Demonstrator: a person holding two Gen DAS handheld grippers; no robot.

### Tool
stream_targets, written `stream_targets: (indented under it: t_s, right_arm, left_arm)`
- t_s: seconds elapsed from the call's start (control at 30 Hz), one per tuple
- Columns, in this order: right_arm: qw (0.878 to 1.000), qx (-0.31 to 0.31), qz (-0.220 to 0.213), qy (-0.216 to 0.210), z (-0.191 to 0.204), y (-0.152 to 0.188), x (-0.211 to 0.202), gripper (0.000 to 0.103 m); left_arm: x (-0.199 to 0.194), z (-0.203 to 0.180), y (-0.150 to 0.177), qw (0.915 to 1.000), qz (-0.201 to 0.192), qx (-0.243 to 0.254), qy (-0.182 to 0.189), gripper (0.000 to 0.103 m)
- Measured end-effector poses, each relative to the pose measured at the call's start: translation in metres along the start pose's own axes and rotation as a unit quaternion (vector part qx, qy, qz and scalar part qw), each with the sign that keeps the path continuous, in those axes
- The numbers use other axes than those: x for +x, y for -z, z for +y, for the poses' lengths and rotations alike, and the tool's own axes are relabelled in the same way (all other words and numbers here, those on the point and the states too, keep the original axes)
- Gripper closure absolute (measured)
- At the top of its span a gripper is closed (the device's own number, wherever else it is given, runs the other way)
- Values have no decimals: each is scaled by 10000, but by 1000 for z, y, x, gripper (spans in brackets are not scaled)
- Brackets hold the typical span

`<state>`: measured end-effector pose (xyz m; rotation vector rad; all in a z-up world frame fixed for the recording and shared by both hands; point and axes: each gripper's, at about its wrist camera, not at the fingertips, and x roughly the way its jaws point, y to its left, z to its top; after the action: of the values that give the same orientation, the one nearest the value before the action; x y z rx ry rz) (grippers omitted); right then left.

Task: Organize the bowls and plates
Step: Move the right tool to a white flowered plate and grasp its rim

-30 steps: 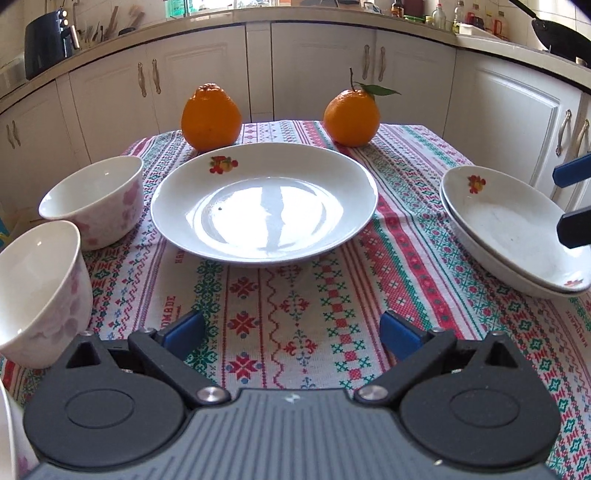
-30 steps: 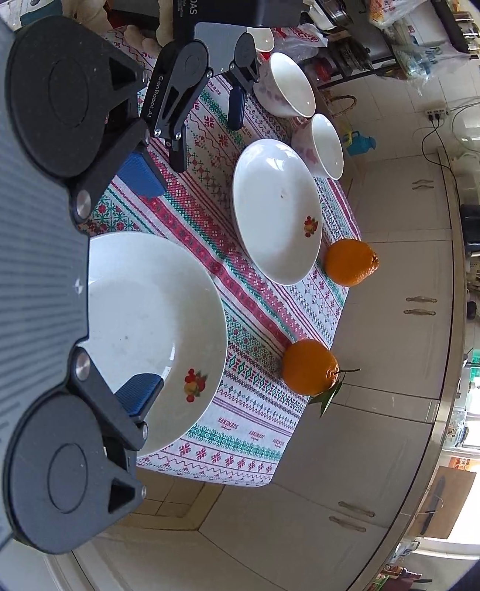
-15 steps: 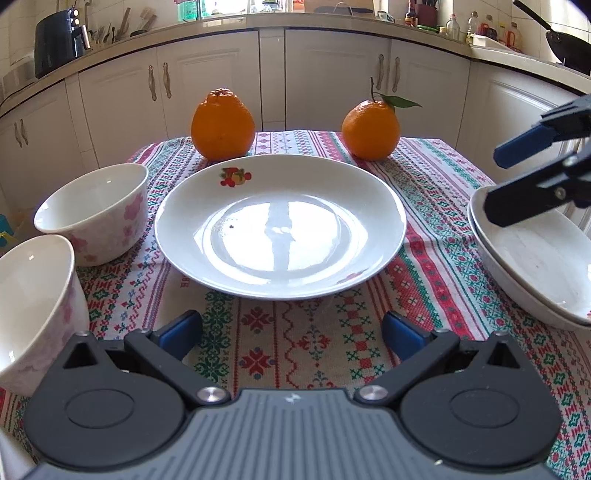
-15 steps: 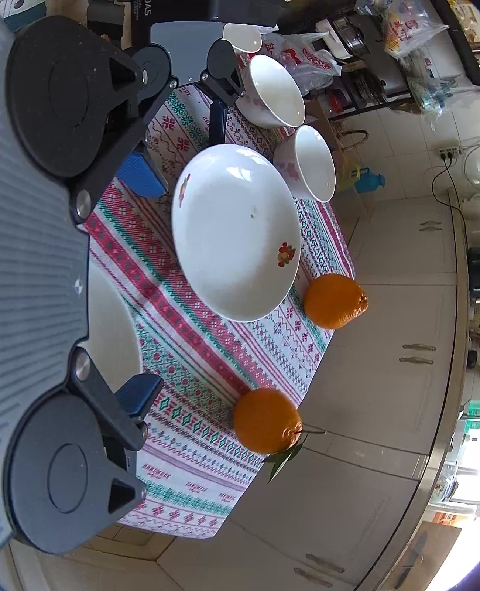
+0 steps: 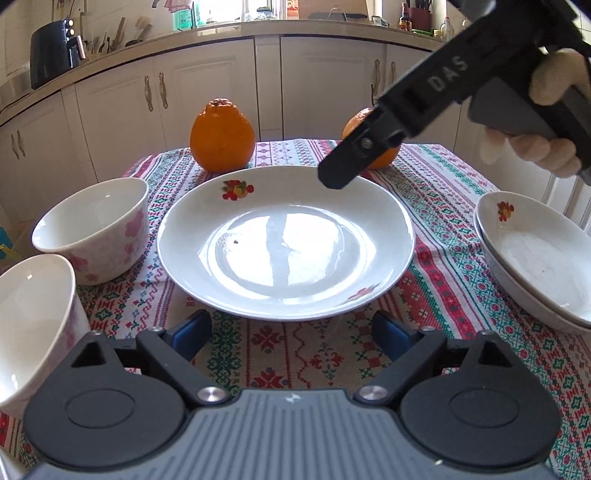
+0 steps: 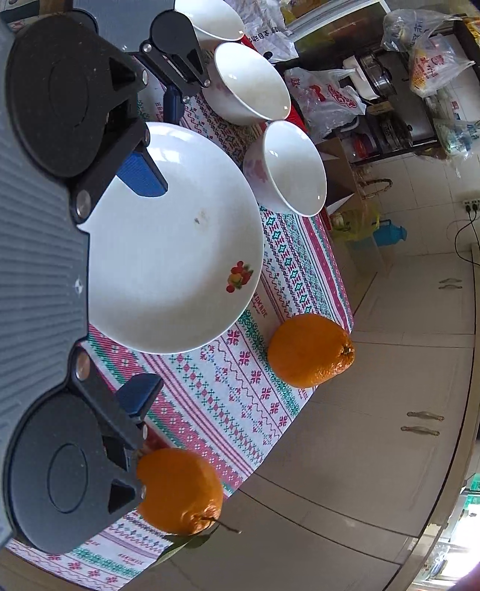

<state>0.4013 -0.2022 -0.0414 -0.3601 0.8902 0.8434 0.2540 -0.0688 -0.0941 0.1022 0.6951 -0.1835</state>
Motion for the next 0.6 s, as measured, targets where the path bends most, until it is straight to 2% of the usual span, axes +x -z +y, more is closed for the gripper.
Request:
stream_targets:
  t_s: [0.1,0.3,0.6]
  right_arm:
    - [9999,-19,82,-93,-12,-12,19,2]
    - [9988,58,212,-437,-33,-30,54,20]
    - [9945,174,349,-967,-44,-30,75,31]
  left_arm:
    - [1,1,-1,10000,-2,-32,13,12]
    - [3,4,-3,10000,-15,-55,23,13]
    - [3,7,-5,10000,-35,-75,43,17]
